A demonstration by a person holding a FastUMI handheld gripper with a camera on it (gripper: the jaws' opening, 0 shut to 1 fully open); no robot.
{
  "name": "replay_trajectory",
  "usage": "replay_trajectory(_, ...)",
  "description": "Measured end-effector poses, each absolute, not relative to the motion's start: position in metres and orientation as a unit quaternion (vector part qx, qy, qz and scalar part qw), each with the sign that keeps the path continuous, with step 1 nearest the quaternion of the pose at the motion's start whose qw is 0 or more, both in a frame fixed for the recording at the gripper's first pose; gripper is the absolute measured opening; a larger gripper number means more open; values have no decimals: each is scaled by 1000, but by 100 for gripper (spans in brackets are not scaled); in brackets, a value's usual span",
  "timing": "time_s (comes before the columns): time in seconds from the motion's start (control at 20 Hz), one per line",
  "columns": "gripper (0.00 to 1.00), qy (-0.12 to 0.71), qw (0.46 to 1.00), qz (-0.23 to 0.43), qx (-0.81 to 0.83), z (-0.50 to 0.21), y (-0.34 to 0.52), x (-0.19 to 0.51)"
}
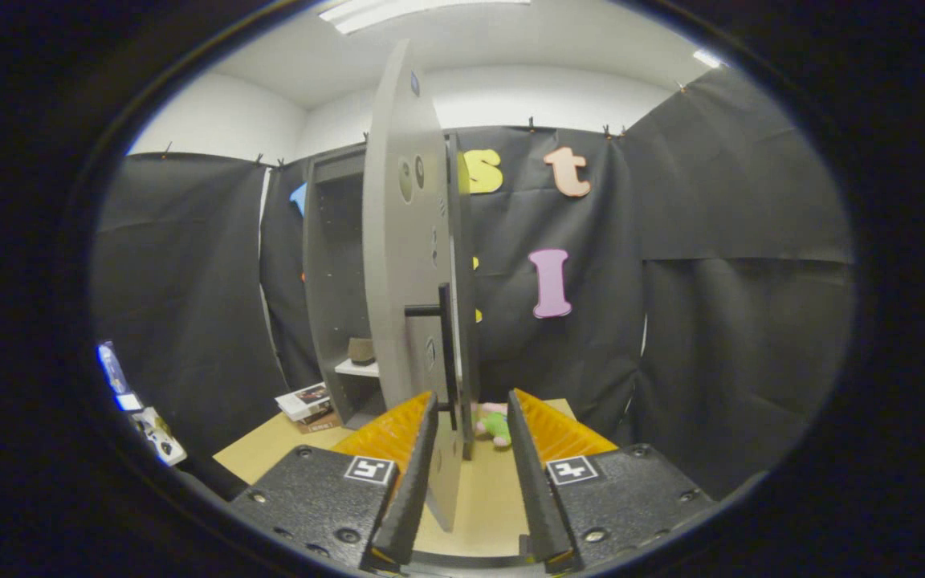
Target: Open the shoe cabinet door, grab the shoes and put them into the shoe cabinet, then close the shoe cabinet door.
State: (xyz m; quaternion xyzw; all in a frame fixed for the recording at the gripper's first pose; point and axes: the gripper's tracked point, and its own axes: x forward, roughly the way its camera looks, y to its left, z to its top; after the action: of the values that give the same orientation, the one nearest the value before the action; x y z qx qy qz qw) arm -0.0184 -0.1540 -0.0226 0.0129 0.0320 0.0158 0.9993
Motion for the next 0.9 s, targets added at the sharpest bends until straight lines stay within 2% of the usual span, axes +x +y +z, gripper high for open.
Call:
replay_trajectory(0.05, 61, 34, 999, 10, 11, -29, -142, -31)
replay_trajectory(0.2, 72, 42, 999, 5, -4, -53, -95, -60)
replay_trajectory(0.35, 76, 75, 997, 20, -10, -101, -33, -71)
replay_trajectory(0.5, 84, 123, 991, 41, -14, -161, 22, -54)
replay_trajectory(0.9, 84, 236, 968, 75, -25, -318, 86, 44)
